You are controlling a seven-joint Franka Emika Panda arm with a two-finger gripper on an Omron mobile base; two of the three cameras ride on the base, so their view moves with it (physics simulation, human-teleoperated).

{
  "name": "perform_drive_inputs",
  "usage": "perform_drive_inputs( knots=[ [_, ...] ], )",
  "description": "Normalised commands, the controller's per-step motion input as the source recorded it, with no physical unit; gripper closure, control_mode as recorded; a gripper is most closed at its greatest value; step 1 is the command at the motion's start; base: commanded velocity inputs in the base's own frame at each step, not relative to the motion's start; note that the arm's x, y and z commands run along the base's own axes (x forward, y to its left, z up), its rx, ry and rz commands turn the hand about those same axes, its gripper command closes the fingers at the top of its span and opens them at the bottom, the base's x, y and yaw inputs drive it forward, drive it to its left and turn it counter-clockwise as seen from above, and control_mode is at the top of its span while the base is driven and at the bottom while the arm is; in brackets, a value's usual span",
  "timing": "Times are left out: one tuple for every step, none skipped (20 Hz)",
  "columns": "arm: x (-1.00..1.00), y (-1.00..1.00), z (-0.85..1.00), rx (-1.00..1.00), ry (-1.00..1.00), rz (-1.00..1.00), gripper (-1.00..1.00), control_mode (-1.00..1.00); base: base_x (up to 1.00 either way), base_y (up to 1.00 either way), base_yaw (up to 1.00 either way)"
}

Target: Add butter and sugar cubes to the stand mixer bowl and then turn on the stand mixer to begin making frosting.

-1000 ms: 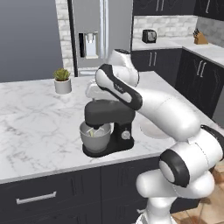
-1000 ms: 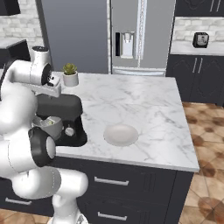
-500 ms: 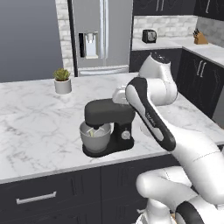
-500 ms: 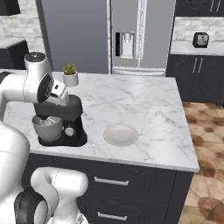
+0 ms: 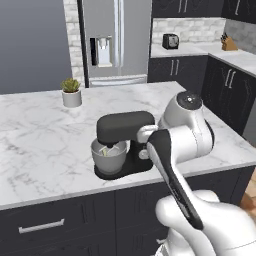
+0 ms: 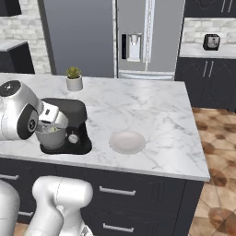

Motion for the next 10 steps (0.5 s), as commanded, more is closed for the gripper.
perform_drive_inputs(
  knots=[
    [0.0,0.0,-0.38,-0.21,-0.02,-0.05,-1.0,-1.0,0.0,0.0,0.0],
    [0.0,0.0,-0.41,-0.19,-0.03,-0.04,-1.0,-1.0,0.0,0.0,0.0],
    [0.0,-0.09,-0.42,-0.17,-0.05,-0.03,-1.0,-1.0,0.0,0.0,0.0],
    [0.0,-0.23,-0.44,-0.15,-0.04,0.0,-1.0,-1.0,0.0,0.0,0.0],
    [0.0,-0.24,-0.44,-0.15,-0.03,0.0,-1.0,-1.0,0.0,0.0,0.0],
    [0.0,-0.26,-0.44,-0.14,-0.04,0.0,-1.0,-1.0,0.0,0.0,0.0],
    [0.0,-0.23,-0.45,-0.14,-0.01,0.0,-1.0,-1.0,0.0,0.0,0.0],
    [0.0,-0.14,-0.46,-0.11,0.0,0.0,-1.0,-1.0,0.0,0.0,0.0],
    [0.01,-0.09,-0.42,-0.09,0.0,0.0,-1.0,-1.0,0.0,0.0,0.0],
    [0.02,-0.07,-0.37,-0.09,0.0,0.0,-1.0,-1.0,0.0,0.0,0.0]
  ],
)
